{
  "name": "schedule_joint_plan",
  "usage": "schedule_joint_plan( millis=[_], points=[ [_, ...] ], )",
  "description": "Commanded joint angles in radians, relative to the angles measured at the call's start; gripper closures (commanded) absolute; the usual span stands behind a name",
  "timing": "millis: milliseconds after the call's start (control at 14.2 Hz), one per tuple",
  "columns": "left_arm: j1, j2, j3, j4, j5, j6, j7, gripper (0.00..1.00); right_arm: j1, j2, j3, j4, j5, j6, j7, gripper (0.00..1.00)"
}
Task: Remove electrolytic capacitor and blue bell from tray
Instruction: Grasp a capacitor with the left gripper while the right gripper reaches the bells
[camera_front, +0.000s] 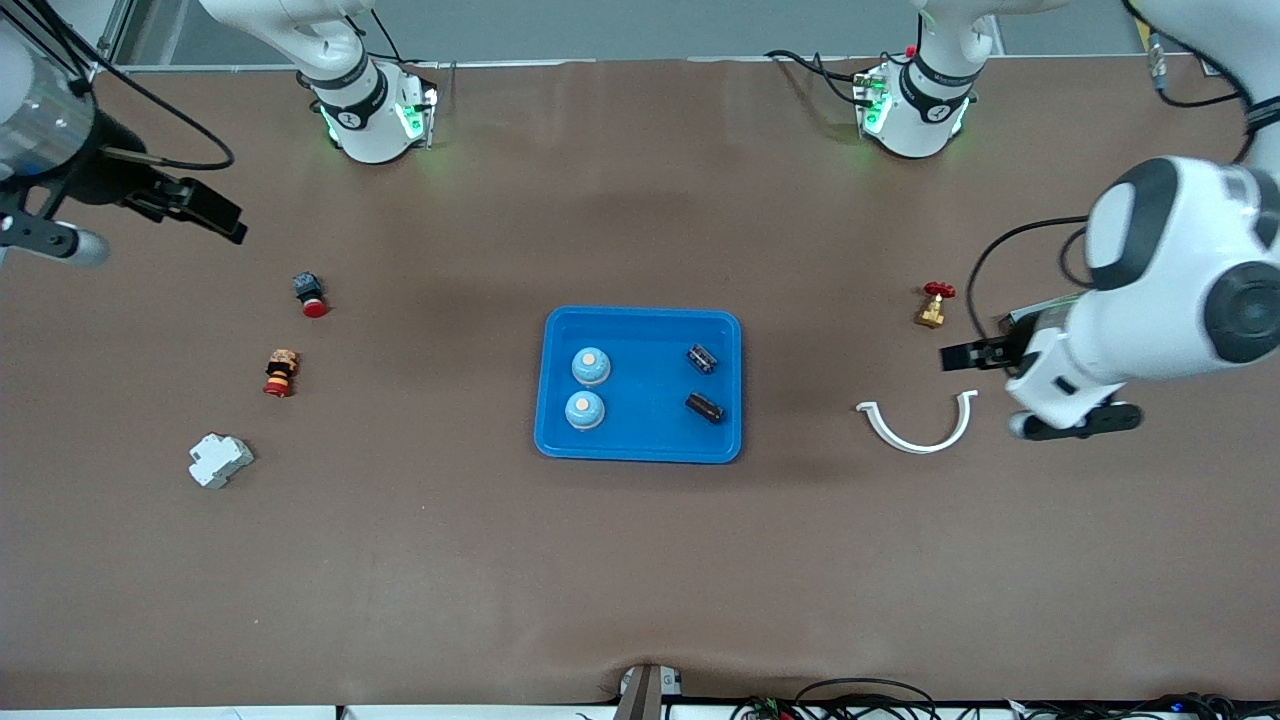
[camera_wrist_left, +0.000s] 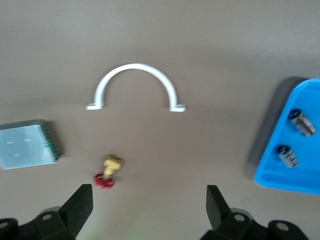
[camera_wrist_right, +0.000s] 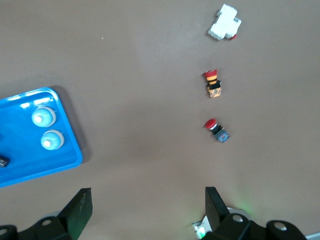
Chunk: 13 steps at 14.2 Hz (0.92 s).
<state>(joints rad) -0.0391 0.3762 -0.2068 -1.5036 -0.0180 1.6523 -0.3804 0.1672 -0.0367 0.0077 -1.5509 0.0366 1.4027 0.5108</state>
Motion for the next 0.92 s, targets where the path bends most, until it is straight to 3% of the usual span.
schedule_joint_plan(
  millis=[0, 212, 494, 846],
  points=[
    [-0.074, 0.039, 0.004, 0.008, -0.054, 0.073, -0.157, 0.0, 0.07, -0.005, -0.008, 0.009, 0.009, -0.01, 0.132, 0.0],
    [-0.169, 0.07, 0.004, -0.024, -0.056, 0.124, -0.338, 0.0, 0.147, -0.002, -0.008, 0.005, 0.009, 0.005, 0.224, 0.0],
    [-0.255, 0.081, 0.004, -0.128, -0.053, 0.286, -0.515, 0.0, 0.262, 0.04, -0.009, 0.005, 0.02, 0.061, 0.35, 0.0],
    [-0.343, 0.125, 0.006, -0.181, -0.048, 0.391, -0.725, 0.0, 0.294, 0.127, -0.008, 0.015, 0.04, 0.107, 0.341, 0.0]
  ],
)
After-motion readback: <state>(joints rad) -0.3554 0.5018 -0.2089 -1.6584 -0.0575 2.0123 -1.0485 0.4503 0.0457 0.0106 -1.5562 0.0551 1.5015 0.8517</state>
